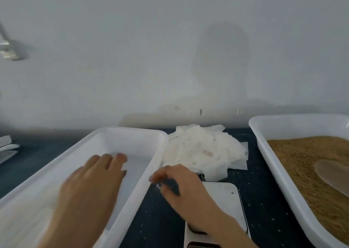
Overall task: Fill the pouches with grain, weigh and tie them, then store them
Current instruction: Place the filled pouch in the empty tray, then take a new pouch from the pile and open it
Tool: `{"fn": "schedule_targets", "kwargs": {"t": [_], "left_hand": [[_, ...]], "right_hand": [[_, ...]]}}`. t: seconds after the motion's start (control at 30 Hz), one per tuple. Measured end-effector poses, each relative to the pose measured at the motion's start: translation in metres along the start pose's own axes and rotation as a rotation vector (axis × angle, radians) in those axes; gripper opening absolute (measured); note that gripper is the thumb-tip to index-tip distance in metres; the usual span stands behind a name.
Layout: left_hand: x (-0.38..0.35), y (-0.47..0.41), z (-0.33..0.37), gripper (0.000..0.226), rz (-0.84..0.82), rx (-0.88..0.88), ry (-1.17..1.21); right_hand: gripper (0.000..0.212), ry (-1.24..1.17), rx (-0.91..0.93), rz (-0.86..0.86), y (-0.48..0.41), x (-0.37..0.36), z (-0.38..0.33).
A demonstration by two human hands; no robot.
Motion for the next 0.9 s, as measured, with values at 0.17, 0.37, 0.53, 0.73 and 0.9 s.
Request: {"fn": "schedule_targets", "kwargs": {"t": [0.17,0.37,0.53,0.73,0.9], "left_hand": [[-0.039,-0.031,0.111,0.027,-0.29,0.134,0.666],[-0.136,-0.082,0.144,0.022,-0.532,0.221,1.108],[-0.16,-0.102,0.144,0.029,-0.39,0.336,1.318],[-0.154,-0.105,0.142,0.023,-0.129,0.61,1.769],[-0.14,-0.097,0.15,0.041,-0.098,0.375,1.825]], "right_hand": [[0.031,-0.156,-0.291,0.38,0.013,0.074,0.068],[0.027,-0.187,-0.528,0.483,0.027,0.104,0.126],[0.027,-0.184,-0.563,0.472,0.027,0.104,0.13],[0.026,-0.173,-0.523,0.419,0.028,0.104,0.12],[0.029,-0.557,-0.506,0.362,0.026,0.094,0.1]]}}
Point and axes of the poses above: each hand's wrist, its own y-axis away from the middle knuckle, its own x-axis out of the back of the hand, z = x × y, the point moved 1 cm from there along -y, towards the middle knuckle, and after that the axes turned 10 degrees about -x, right-handed, at the moved point
